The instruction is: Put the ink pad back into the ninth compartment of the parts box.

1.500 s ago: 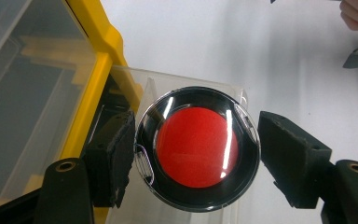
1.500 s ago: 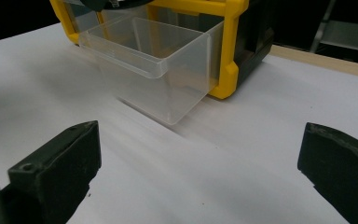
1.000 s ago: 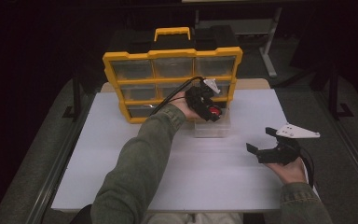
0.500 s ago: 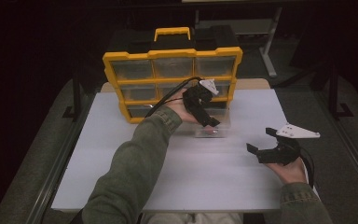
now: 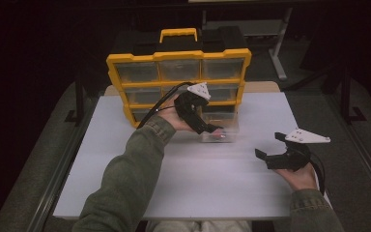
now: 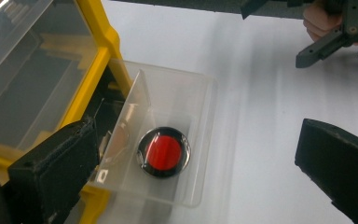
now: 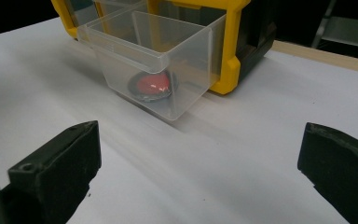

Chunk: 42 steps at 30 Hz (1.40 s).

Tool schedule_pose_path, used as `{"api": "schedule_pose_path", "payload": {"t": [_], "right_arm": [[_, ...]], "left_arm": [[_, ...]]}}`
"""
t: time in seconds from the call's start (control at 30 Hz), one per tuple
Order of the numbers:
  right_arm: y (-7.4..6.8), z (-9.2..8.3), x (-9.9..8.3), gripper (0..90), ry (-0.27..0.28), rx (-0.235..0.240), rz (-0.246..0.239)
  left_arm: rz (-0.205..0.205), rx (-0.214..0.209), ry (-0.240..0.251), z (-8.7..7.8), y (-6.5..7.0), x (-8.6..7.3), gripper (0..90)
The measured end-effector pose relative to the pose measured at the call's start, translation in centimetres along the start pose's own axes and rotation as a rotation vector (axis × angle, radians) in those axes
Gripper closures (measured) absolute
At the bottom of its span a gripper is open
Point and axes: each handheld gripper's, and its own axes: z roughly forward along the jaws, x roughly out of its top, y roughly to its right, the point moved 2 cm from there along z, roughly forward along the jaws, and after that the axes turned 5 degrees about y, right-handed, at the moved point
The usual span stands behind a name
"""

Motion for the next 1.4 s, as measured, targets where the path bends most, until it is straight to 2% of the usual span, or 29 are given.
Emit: {"api": "schedule_pose_path", "payload": {"t": [0.13,0.4,0.9,1.4], "right_arm": [[0.0,0.0,0.0,0.0,-0.003,0.001,-0.001],[-0.1,0.0,0.0,0.0,-0.004,0.001,0.000],[-0.1,0.1,-0.1,0.0,-0.009,0.002,0.000],[-0.1,0.1,-0.1,0.0,-0.016,0.006,0.002]], "left_arm": [[-0.011,0.003,0.020,-0.7,0.1,-0.6,0.0],[-0.026,0.038,0.049,-2.3,0.0,-1.6,0.0],[-0.104,0.096,0.110,-5.3,-0.5,-4.3,0.0],[-0.150,0.152,0.144,-7.6,-0.8,-6.3,0.0]]}}
